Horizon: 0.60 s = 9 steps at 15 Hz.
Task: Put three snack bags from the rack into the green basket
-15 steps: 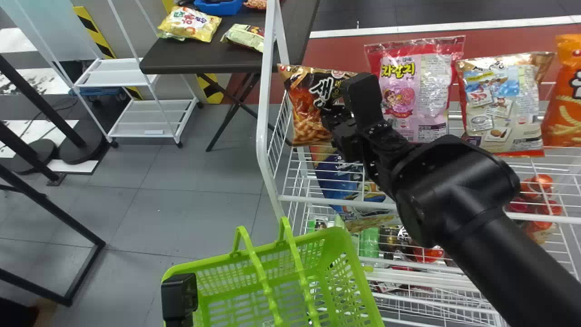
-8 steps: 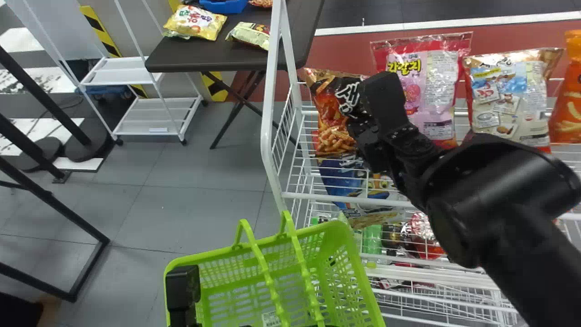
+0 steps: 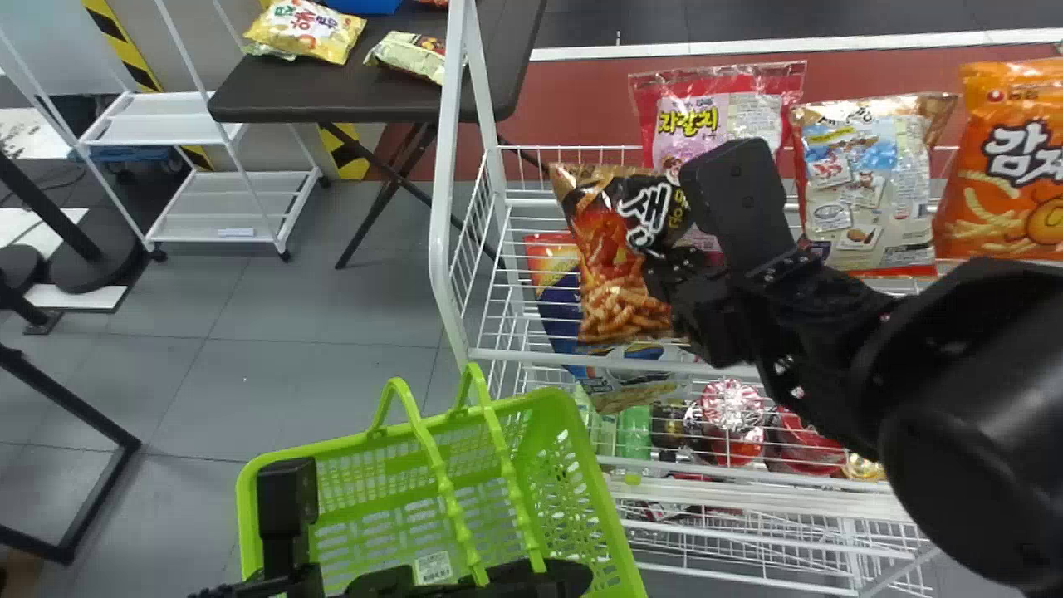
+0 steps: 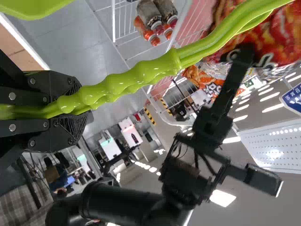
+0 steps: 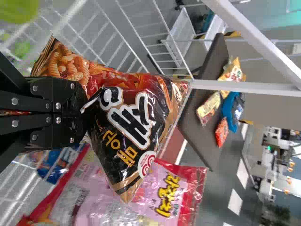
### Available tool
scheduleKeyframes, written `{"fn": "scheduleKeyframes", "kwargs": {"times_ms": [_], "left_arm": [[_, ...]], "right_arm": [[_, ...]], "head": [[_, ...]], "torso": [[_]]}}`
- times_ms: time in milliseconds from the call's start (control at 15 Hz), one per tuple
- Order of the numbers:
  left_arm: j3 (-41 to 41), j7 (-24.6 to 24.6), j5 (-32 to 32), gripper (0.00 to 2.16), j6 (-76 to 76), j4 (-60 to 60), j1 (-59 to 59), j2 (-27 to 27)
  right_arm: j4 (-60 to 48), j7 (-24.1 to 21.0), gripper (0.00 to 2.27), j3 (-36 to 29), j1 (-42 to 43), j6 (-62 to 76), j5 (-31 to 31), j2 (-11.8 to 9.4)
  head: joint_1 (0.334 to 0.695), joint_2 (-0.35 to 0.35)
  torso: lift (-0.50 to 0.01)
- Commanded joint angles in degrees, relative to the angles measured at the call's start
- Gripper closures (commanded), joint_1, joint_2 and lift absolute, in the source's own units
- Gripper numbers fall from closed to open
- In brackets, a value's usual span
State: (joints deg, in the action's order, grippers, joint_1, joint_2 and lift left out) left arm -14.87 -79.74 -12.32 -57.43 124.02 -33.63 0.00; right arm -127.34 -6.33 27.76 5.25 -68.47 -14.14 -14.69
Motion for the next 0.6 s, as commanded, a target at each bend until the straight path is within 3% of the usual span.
{"fn": "scheduleKeyframes", "kwargs": {"times_ms": [0, 267, 533], "left_arm": [[-0.16, 0.11, 0.02, 2.15, -0.02, 0.0, 0.14, -0.15], [0.46, 1.7, -0.42, 2.15, -0.02, -0.18, 0.85, -0.15], [0.99, 3.01, -2.0, 2.15, 0.86, -2.37, 2.08, -0.15]], "right_arm": [[-6.95, 0.0, 2.25, -1.92, -2.7, -7.78, -2.65, -2.45], [-14.07, 0.44, 2.25, -5.17, -7.36, -15.87, -9.24, -5.44], [-17.24, 0.61, 2.25, -6.05, -10.88, -20.79, -13.72, -6.05]], "head": [[0.695, 0.102], [0.695, 0.07], [0.695, 0.051]], "torso": [[0.0], [0.0], [0.0]]}}
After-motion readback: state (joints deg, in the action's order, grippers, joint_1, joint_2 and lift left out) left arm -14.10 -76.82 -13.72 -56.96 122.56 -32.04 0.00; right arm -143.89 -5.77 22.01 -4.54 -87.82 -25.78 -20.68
